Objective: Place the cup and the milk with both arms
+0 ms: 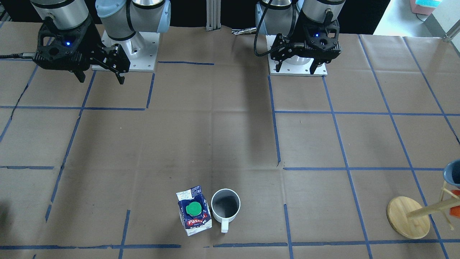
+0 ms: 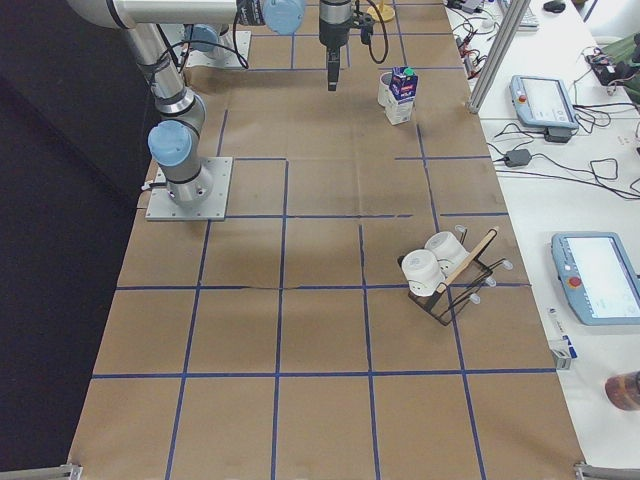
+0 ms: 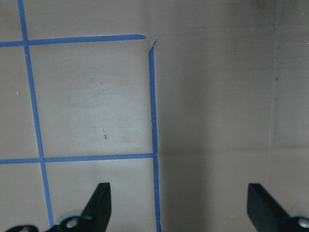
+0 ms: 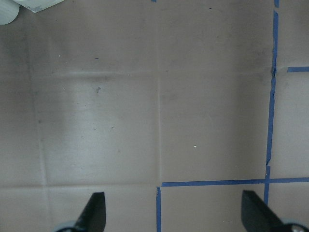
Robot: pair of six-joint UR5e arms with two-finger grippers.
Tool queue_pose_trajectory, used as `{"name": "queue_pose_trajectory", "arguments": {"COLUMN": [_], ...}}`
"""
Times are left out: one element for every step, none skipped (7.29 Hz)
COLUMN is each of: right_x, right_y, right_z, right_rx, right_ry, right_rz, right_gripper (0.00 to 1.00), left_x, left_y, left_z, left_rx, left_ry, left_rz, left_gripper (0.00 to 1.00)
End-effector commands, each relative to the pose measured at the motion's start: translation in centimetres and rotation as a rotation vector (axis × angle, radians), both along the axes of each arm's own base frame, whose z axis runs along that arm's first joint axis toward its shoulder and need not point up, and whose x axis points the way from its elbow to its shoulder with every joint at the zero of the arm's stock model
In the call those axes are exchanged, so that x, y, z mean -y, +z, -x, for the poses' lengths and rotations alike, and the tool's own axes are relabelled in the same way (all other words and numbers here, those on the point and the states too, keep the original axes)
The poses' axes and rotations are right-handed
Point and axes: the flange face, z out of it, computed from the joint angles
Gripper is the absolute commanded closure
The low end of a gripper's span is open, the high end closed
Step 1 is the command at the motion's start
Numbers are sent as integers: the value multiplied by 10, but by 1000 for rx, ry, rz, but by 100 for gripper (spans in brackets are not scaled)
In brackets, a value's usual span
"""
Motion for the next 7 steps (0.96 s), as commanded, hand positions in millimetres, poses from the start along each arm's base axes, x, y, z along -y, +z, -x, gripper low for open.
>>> {"name": "queue_pose_trajectory", "arguments": {"right_x": [-4,-4,-3,-3,-3,-3,-3], "right_y": [-1,0,0,0,-1,-2,-2], "right_z": [-15,-15,-14,-14,-14,-14,-14], "right_rx": [18,16,18,18,16,15,18], "right_ry": [19,19,18,19,22,25,25], "right_rz": [-1,0,0,2,-1,-1,-1], "right_gripper": [0,0,0,0,0,0,0], "left_x": [0,1,0,-1,-1,-2,-3], "left_y": [0,-1,0,0,0,0,0], "left_z": [0,0,0,0,0,0,0], "left_rx": [0,0,0,0,0,0,0], "left_ry": [0,0,0,0,0,0,0], "left_rz": [0,-2,0,1,1,0,1], "left_gripper": [0,0,0,0,0,0,0]}}
